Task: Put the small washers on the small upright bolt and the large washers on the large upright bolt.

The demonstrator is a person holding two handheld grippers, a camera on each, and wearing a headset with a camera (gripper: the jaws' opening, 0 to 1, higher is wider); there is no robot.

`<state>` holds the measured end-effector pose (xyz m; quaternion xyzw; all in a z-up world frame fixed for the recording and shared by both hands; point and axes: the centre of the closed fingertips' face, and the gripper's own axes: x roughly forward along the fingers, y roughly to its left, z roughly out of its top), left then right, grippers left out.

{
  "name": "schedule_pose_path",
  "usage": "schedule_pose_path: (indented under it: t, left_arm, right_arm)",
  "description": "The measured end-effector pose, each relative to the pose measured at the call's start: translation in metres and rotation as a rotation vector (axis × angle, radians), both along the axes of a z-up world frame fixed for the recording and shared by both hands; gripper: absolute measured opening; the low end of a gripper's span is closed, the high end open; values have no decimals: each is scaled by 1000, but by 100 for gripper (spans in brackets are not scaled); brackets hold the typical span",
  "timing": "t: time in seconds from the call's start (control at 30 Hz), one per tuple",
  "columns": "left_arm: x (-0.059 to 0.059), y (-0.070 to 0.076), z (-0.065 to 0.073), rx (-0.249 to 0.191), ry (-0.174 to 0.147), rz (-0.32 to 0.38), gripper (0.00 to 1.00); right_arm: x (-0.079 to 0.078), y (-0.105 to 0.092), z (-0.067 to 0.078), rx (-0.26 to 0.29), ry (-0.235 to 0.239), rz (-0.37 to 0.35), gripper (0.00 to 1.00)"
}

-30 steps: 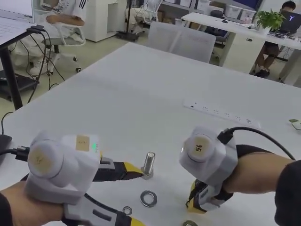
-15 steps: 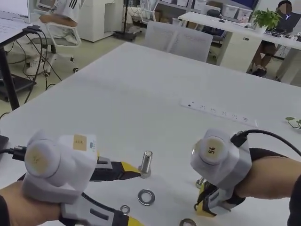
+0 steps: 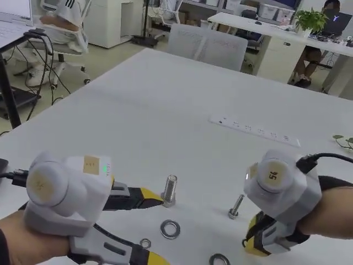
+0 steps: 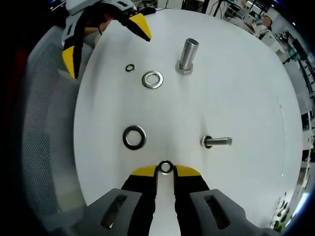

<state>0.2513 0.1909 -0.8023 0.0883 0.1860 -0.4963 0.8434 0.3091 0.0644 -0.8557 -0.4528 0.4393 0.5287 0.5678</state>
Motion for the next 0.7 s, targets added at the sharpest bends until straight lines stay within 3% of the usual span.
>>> schedule_pose_path:
  t: [0.7]
  left_arm:
    - [2,3,1,-5,3,14,65]
  right_arm:
    - [12,-6,38,31,-53,-15,14]
